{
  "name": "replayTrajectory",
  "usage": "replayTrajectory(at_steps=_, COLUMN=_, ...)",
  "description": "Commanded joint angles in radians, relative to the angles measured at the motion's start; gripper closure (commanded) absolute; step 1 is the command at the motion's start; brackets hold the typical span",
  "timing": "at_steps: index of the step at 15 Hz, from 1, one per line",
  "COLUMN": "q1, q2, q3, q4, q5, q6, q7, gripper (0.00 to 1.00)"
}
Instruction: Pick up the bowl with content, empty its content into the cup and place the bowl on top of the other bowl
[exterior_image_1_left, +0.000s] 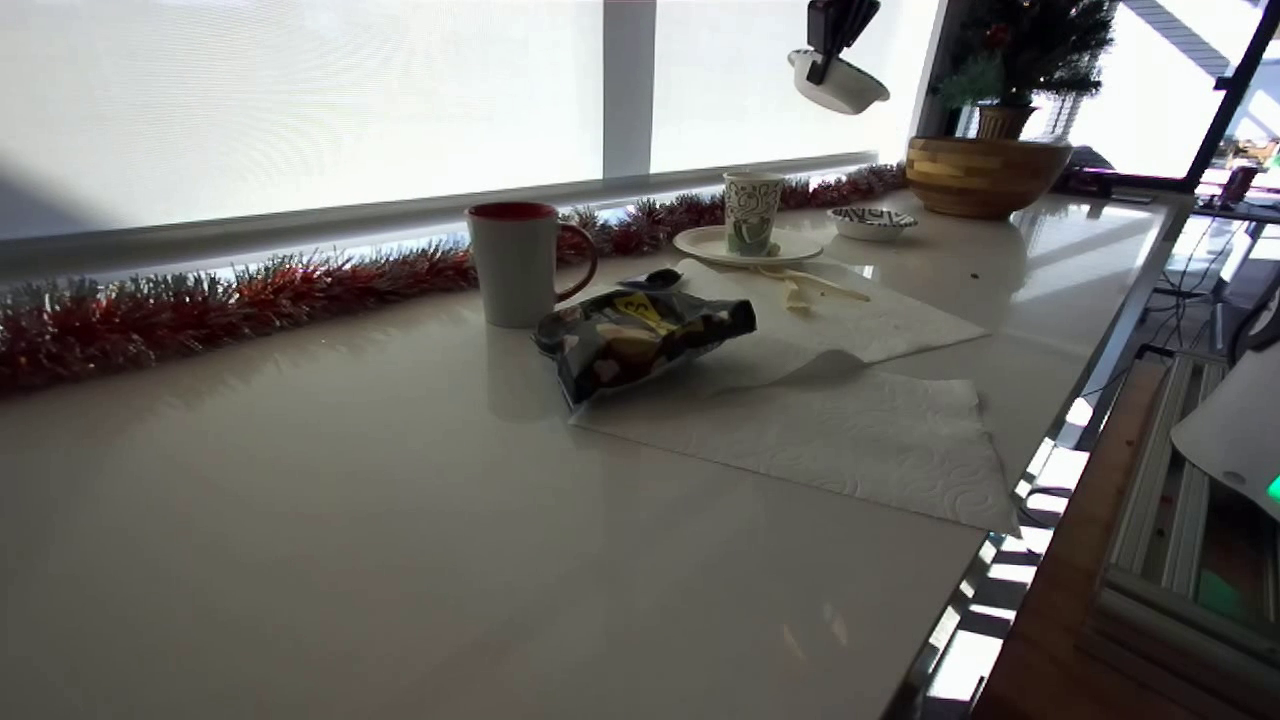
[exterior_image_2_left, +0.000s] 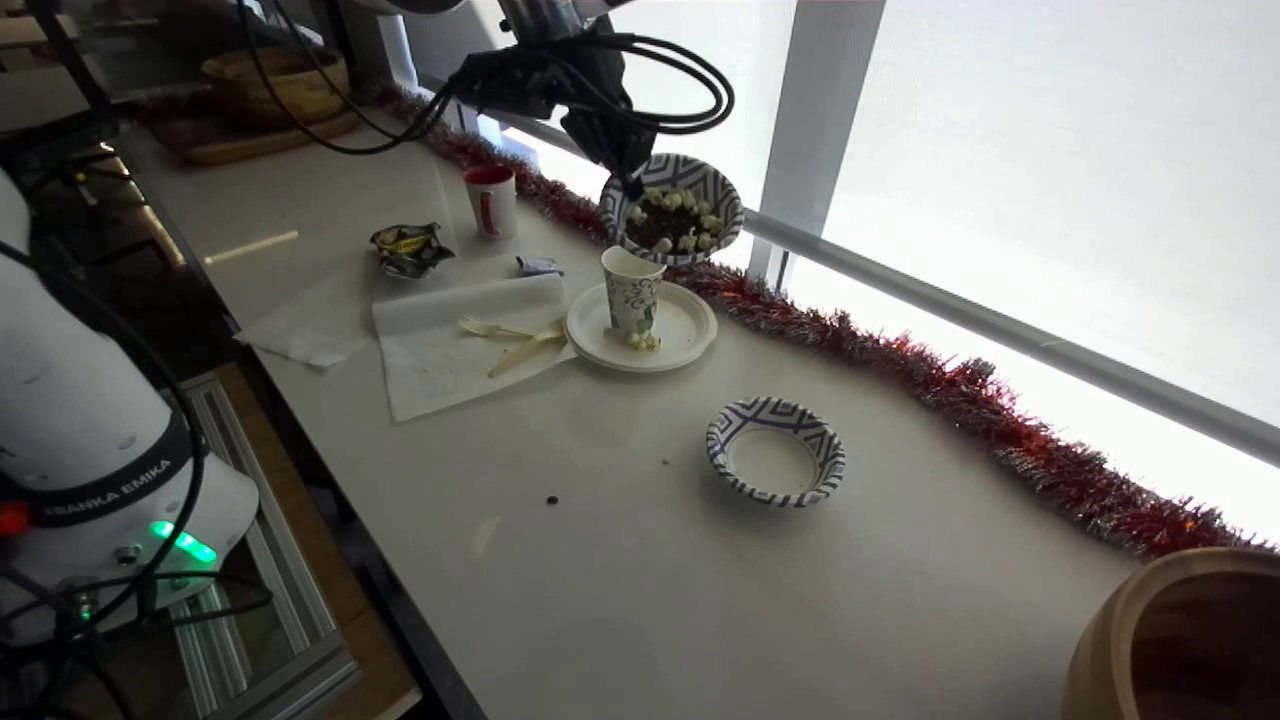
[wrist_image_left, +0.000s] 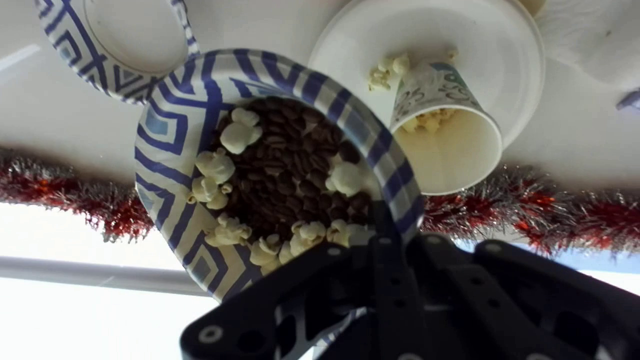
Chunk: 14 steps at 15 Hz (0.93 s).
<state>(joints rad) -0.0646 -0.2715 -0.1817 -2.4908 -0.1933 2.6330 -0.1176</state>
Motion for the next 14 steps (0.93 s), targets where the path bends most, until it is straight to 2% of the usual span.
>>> replayTrajectory(at_steps=1, q1=0.048, q2=0.055, q3=0.018, q4=0.062, q5=0.113, q6=0.037, q7=-0.09, gripper=0.99)
replayTrajectory(at_steps=14, q1=0.163, q2=0.107, q3=0.034, q4=0.117, q5=0.518, q6=0.012, q7=-0.308, gripper=0.99)
